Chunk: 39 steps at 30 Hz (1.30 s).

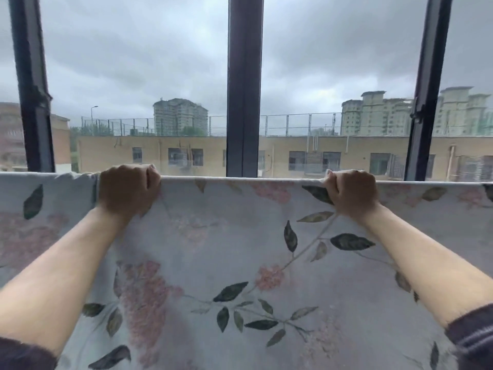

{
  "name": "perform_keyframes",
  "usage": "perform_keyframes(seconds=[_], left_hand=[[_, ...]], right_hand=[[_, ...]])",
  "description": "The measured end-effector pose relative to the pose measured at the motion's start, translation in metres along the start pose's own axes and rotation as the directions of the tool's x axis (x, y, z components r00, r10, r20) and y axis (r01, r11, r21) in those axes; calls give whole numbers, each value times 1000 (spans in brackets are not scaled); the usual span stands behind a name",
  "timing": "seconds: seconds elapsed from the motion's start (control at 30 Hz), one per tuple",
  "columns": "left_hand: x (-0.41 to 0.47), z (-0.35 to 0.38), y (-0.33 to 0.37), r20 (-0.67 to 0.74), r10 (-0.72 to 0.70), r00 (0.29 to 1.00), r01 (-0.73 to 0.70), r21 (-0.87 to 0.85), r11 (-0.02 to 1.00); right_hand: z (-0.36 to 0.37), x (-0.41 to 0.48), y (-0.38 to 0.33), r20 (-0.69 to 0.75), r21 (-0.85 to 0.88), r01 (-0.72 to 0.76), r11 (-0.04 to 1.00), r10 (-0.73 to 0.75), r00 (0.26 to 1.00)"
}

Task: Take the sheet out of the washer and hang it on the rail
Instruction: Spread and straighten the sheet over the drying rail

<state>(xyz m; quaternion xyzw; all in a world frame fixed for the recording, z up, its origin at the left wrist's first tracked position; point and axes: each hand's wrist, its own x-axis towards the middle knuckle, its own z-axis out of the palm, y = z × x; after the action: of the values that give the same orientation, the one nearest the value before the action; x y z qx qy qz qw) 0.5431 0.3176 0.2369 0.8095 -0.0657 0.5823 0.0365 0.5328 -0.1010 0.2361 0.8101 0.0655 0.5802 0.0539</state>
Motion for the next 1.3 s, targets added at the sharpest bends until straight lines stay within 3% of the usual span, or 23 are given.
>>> perform_keyframes(seconds=[0.2, 0.3, 0.37, 0.47, 0.57, 0.67, 0.77, 1.03, 1.2, 1.3], left_hand=[[0, 0, -24, 56, 37, 998, -38, 11, 999], [1, -4, -17, 32, 99, 995, -99, 13, 995], [0, -10, -14, 132, 101, 986, -102, 6, 995], [1, -9, -22, 157, 101, 982, -103, 2, 995], [-1, -1, -48, 88, 105, 991, -102, -37, 994], [-1, 0, -89, 58, 12, 998, -9, -53, 999], [-2, 3, -133, 16, 6, 1000, -6, -3, 1000], [-8, -12, -257, -1, -34, 999, 34, 15, 999], [-6, -8, -281, -29, 48, 998, -48, -14, 999], [-3, -9, -268, 45, 124, 991, -122, -35, 992]], right_hand=[[-8, 10, -63, 6, 44, -34, 998, 33, 999], [6, 27, -137, -23, 36, 18, 999, -17, 1000], [17, 41, -201, -39, 47, 46, 998, -44, 998], [18, 52, -262, 4, 55, -2, 999, 2, 1000], [21, 53, -274, -46, 69, -15, 997, 18, 999], [25, 52, -263, -69, 32, 0, 999, 2, 998], [25, 51, -251, -118, -19, -14, 1000, 12, 993], [21, 51, -267, -116, -38, -75, 996, 70, 991], [30, 76, -379, -148, 9, -14, 1000, 15, 989], [41, 97, -468, -169, 3, 30, 1000, -29, 985]])
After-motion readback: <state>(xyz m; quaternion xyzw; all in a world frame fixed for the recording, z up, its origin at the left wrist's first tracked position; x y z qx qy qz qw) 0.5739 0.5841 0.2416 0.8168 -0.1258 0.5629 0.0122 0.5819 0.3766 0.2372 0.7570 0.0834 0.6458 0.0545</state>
